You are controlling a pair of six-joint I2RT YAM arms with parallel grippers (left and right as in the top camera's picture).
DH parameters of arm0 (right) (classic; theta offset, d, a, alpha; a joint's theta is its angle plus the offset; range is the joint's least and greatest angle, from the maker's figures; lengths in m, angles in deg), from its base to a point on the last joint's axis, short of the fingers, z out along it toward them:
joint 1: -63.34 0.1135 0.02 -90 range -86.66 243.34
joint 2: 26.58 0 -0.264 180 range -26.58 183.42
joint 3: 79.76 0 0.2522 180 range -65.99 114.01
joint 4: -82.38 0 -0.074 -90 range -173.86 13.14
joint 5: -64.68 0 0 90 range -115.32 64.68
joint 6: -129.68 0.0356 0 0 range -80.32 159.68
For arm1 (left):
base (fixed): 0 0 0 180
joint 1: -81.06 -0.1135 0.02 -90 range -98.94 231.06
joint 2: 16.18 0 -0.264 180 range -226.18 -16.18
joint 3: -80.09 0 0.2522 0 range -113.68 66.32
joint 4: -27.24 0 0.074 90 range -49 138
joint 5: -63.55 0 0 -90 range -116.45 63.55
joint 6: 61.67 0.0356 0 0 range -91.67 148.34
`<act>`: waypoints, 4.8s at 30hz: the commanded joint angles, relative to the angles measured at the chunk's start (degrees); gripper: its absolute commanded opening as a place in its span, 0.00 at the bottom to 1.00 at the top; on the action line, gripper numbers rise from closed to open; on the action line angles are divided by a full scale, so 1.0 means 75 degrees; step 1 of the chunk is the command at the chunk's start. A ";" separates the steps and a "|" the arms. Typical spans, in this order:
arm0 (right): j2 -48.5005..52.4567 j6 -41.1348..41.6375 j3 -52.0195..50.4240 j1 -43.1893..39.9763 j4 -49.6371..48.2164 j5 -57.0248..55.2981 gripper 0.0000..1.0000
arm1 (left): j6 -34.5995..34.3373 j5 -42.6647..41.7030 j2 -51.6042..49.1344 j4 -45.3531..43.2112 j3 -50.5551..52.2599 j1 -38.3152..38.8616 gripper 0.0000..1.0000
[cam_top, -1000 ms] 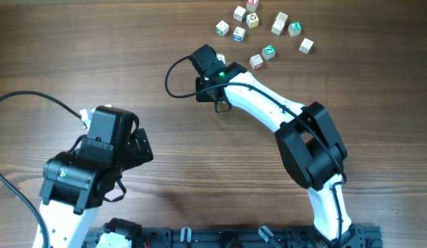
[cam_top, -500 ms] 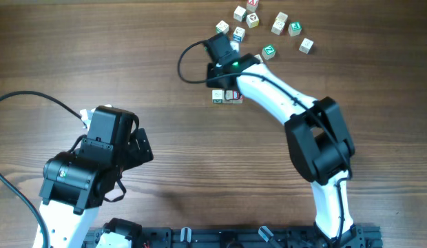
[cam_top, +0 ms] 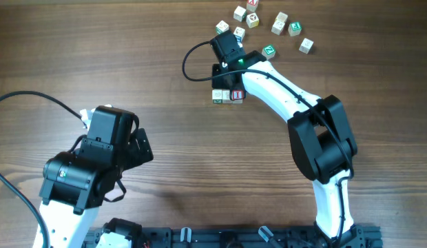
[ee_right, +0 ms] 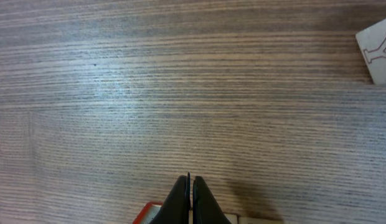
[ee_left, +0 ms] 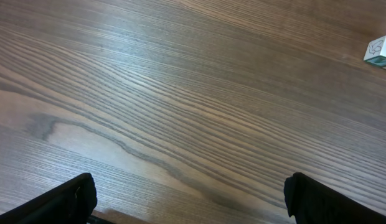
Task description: Form a horizontal line
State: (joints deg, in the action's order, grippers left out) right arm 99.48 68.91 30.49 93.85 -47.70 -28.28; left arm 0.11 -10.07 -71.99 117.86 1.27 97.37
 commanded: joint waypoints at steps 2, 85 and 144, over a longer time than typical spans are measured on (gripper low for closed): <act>-0.0105 -0.0122 0.0169 0.0009 0.0137 0.0154 0.05 | -0.0102 -0.0020 0.0035 -0.0017 0.0029 -0.0061 1.00; 0.0694 0.0513 0.0702 0.0877 0.0988 0.0105 0.05 | -0.0102 -0.0020 0.0035 -0.0017 0.0029 -0.0061 1.00; 0.0122 -0.0472 0.0568 0.0338 -0.0833 0.2401 0.05 | -0.0102 -0.0020 0.0032 -0.0017 0.0029 -0.0061 1.00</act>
State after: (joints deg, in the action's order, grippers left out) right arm 97.34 65.46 34.54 96.25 -52.64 -17.92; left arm 0.13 -10.07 -71.99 117.84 1.27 97.37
